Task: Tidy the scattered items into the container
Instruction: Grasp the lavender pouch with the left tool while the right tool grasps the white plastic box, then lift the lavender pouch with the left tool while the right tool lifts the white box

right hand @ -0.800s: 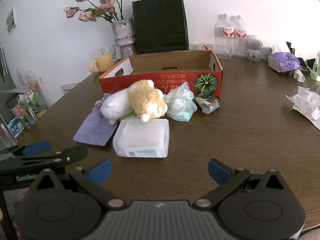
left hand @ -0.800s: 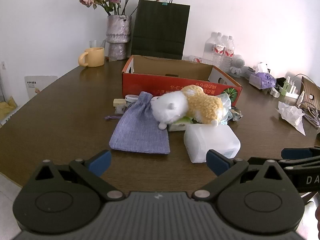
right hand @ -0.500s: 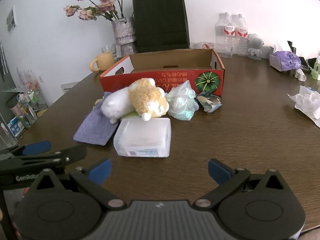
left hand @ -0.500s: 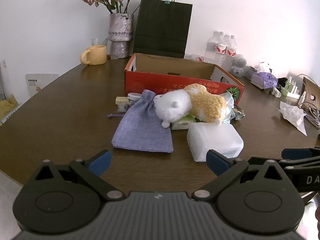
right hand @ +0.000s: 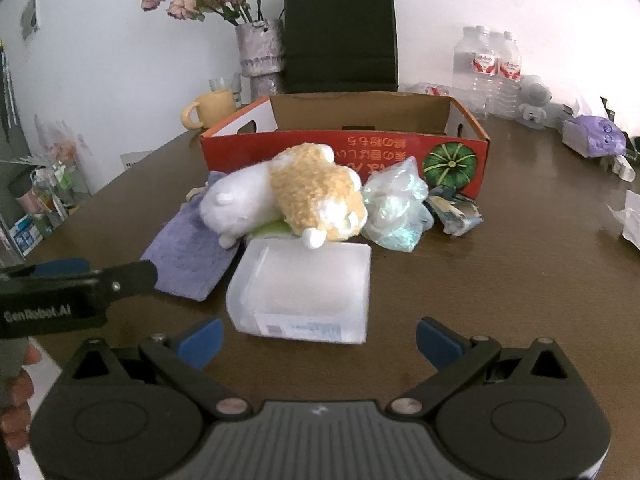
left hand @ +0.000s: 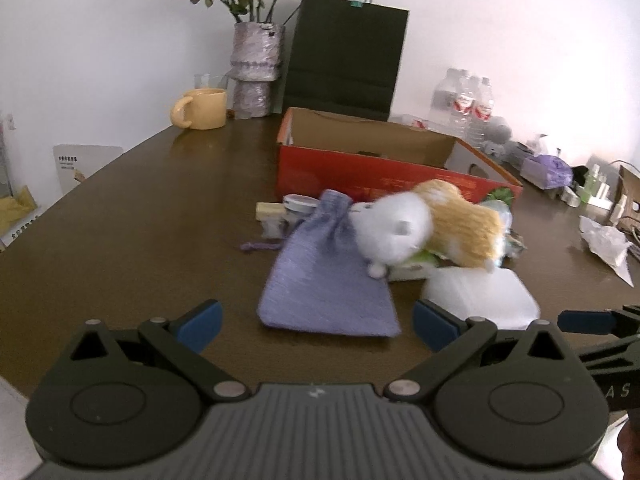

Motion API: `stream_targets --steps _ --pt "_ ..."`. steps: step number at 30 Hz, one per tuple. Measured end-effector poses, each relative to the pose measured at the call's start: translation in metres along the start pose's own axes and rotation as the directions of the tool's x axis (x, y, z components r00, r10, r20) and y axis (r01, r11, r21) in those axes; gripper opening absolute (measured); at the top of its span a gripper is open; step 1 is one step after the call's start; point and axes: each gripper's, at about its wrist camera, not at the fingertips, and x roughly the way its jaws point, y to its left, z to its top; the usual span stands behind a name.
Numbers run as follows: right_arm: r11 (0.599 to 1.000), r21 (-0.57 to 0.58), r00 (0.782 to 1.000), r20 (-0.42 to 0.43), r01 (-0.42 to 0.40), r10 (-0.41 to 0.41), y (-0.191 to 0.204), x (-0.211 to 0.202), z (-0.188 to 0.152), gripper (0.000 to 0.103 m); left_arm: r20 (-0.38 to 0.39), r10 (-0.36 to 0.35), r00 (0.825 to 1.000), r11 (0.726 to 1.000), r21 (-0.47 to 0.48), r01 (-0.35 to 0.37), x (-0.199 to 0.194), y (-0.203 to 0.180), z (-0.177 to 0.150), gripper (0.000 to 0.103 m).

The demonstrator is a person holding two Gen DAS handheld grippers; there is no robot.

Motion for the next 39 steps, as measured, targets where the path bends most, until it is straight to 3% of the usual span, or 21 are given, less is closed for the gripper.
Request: stream_targets --steps 8,13,14,16,17,18,20,21,27,39 --pt "1.000 0.011 1.000 -0.011 0.028 -0.028 0.008 0.035 0.006 0.103 -0.031 -0.001 1.000 1.000 0.007 0.001 0.038 0.018 0.010 0.102" --pt "0.998 -0.013 0.998 0.000 0.059 -0.059 0.012 0.047 0.006 0.102 -0.053 -0.013 0.999 1.000 -0.001 0.013 0.058 0.023 0.011 0.092" --pt "0.998 -0.014 0.998 0.014 0.063 -0.062 0.012 0.047 0.005 0.097 -0.045 -0.010 0.999 1.000 0.001 0.010 0.059 0.024 0.011 0.088" --pt "0.999 -0.013 0.998 0.037 0.051 -0.051 0.012 0.047 0.005 0.086 -0.036 -0.018 0.999 1.000 0.006 0.018 0.060 0.023 0.013 0.077" --pt "0.999 -0.019 0.998 0.041 0.048 -0.048 0.012 0.046 0.005 0.084 -0.032 -0.028 0.999 1.000 0.009 0.029 0.061 0.023 0.013 0.065" --pt "0.998 -0.023 0.998 0.045 0.054 -0.053 0.013 0.046 0.005 0.083 -0.031 -0.041 0.999 0.999 0.018 0.042 0.061 0.023 0.014 0.045" --pt "0.998 -0.029 0.998 0.050 0.051 -0.049 0.012 0.045 0.005 0.082 -0.039 -0.074 0.997 0.997 0.026 0.075 0.061 0.022 0.014 0.021" --pt "0.999 -0.026 0.998 0.051 0.038 -0.037 0.011 0.044 0.005 0.082 -0.042 -0.090 0.995 0.996 0.024 0.091 0.061 0.022 0.014 0.015" --pt "1.000 -0.028 0.996 0.092 -0.004 0.007 0.007 0.027 0.002 0.082 0.019 -0.131 0.991 0.991 0.039 0.130 0.040 0.020 0.016 0.006" --pt "0.999 -0.018 0.975 0.222 -0.027 0.031 -0.004 -0.021 0.003 0.082 0.193 -0.145 0.970 0.986 0.114 0.125 -0.015 0.001 0.036 0.005"
